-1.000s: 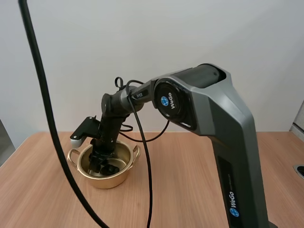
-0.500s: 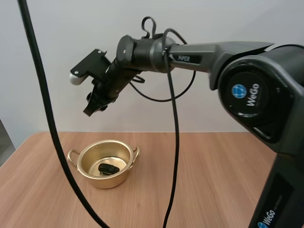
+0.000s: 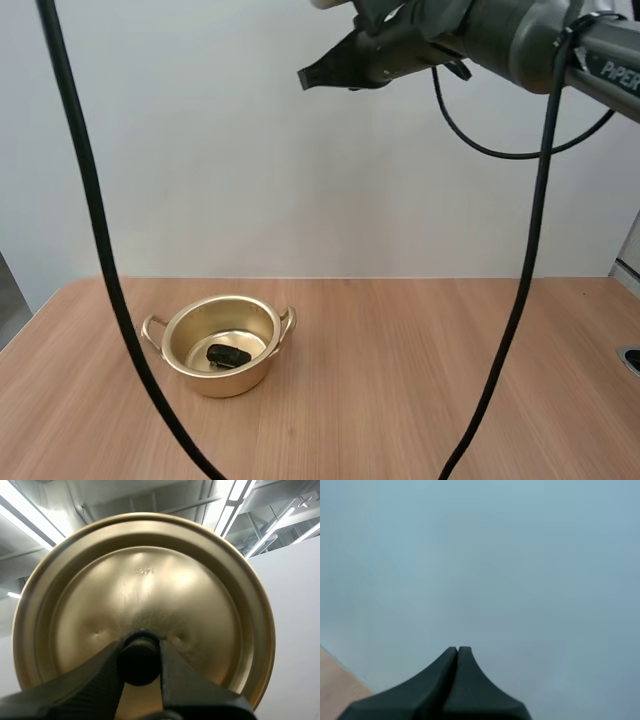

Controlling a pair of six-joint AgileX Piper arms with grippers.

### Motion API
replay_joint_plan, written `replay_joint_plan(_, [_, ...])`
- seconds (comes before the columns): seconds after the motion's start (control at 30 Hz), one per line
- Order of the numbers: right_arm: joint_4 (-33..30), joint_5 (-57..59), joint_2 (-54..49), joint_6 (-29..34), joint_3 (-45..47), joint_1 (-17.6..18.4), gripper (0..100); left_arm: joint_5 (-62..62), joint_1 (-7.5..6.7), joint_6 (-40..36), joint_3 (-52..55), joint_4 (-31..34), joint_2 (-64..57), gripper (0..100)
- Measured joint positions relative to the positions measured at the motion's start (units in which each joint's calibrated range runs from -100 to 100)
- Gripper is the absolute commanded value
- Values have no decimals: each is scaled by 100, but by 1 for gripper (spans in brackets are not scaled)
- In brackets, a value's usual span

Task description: Open the pot, put the car inside, and close it

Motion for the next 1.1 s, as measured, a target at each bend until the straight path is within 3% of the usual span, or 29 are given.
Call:
replay_joint_plan(0.13, [443, -750, -327, 398, 671, -453, 0, 227, 0, 0, 0, 0, 14, 0])
replay_joint_plan(0.37, [850, -2574, -920, 409, 2101, -1240, 0, 1077, 0, 0, 80, 0, 74, 0])
replay_joint_plan(0.57, [826, -3029, -1068, 408, 2396, -1400, 0, 1164, 0, 0, 246, 21, 79, 0])
replay_joint_plan(0.67, [125, -4747, -1532, 408, 3786, -1534, 0, 949, 0, -25, 1192, 255, -82, 0])
replay_joint_plan(0.8, [-84, -5860, -1888, 408, 4748, -1534, 0, 720, 92, -25, 2033, 322, -194, 0])
replay_joint_plan(0.93, [-84, -5961, -2254, 408, 5431, -1534, 0, 282, 273, 79, 2838, 322, -107, 0])
replay_joint_plan(1.1, [-84, -5465, -2610, 408, 5628, -1534, 0, -116, 301, 522, 3844, 322, 242, 0])
